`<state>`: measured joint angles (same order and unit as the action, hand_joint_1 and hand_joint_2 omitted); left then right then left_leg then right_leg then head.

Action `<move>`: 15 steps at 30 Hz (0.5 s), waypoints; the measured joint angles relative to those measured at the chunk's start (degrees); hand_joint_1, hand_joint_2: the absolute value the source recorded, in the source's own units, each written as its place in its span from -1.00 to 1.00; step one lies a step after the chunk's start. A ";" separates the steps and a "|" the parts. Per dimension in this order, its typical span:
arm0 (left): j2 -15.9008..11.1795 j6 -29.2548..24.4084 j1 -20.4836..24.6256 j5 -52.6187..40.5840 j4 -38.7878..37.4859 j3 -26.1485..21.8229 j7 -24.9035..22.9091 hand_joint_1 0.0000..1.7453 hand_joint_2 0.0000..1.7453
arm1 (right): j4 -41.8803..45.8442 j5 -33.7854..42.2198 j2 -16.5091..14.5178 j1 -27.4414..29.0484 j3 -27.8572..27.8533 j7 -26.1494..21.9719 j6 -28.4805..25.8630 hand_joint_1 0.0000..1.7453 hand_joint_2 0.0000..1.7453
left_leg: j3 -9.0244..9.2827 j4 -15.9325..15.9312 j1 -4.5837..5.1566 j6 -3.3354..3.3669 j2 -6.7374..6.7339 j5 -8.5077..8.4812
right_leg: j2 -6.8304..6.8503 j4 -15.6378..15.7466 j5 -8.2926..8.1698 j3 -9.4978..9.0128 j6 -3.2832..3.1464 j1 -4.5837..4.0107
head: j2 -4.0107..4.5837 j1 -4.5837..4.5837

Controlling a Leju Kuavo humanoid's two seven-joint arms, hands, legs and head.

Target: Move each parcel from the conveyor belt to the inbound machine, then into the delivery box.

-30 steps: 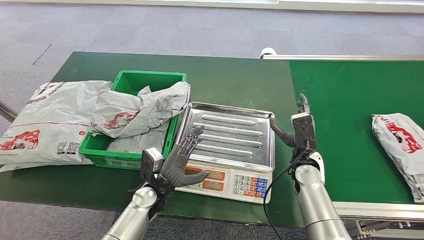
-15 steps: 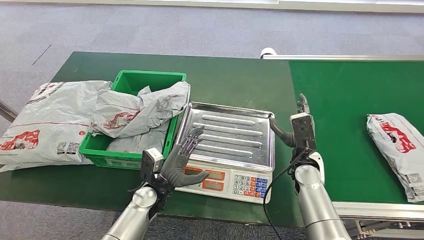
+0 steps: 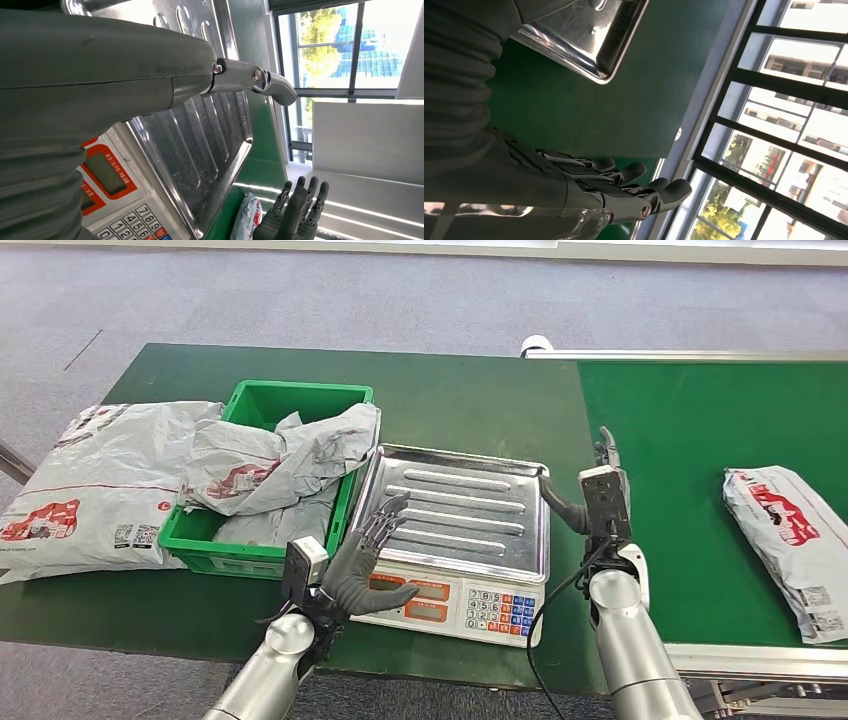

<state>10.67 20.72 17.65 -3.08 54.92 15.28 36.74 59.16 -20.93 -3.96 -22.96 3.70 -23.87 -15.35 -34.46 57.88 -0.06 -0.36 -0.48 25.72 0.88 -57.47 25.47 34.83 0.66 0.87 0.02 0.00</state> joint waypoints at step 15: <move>-0.02 0.00 0.00 -0.02 0.01 0.00 -0.15 -1.00 1.00 | -6.04 -6.52 1.22 -2.65 -3.76 2.82 -10.25 -1.00 1.00 | 0.01 0.00 0.01 0.00 0.00 0.00 | 0.01 0.00 0.00 0.00 0.00 0.00 | 0.00 0.00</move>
<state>10.65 20.72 17.65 -3.10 54.92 15.28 36.59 53.12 -27.46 -2.74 -25.61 -0.06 -21.05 -25.61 -34.45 57.88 -0.05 -0.36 -0.48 25.72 0.88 -57.46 25.46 34.84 0.66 0.87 0.02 0.00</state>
